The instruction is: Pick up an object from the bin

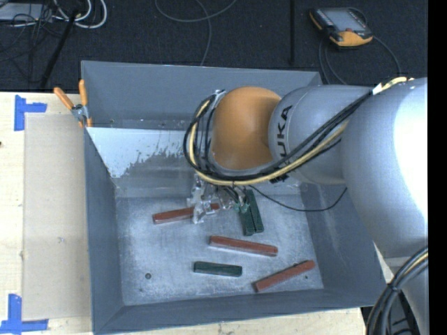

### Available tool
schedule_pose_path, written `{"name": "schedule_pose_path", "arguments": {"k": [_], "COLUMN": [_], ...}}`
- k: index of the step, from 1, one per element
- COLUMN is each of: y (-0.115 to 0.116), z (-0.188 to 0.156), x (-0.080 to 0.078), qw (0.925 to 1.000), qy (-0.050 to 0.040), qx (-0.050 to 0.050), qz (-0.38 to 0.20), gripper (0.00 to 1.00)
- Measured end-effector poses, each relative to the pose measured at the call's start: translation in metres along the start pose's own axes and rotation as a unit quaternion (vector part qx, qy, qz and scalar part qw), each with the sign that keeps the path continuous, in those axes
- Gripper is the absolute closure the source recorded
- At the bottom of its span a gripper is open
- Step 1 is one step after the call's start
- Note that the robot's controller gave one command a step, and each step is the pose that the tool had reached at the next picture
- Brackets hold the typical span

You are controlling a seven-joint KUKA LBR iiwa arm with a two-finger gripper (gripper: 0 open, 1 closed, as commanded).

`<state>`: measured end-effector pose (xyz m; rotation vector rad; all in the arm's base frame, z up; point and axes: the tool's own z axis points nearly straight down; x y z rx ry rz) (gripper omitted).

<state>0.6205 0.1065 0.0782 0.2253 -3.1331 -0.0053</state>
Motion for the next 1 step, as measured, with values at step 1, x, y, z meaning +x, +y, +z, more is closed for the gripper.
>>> {"name": "schedule_pose_path", "arguments": {"k": [1], "y": [-0.0081], "z": [-0.1457], "x": [0.0103], "qw": [0.9993], "qy": [-0.0013], "qx": [0.001], "qz": [0.037], "gripper": [1.0]}}
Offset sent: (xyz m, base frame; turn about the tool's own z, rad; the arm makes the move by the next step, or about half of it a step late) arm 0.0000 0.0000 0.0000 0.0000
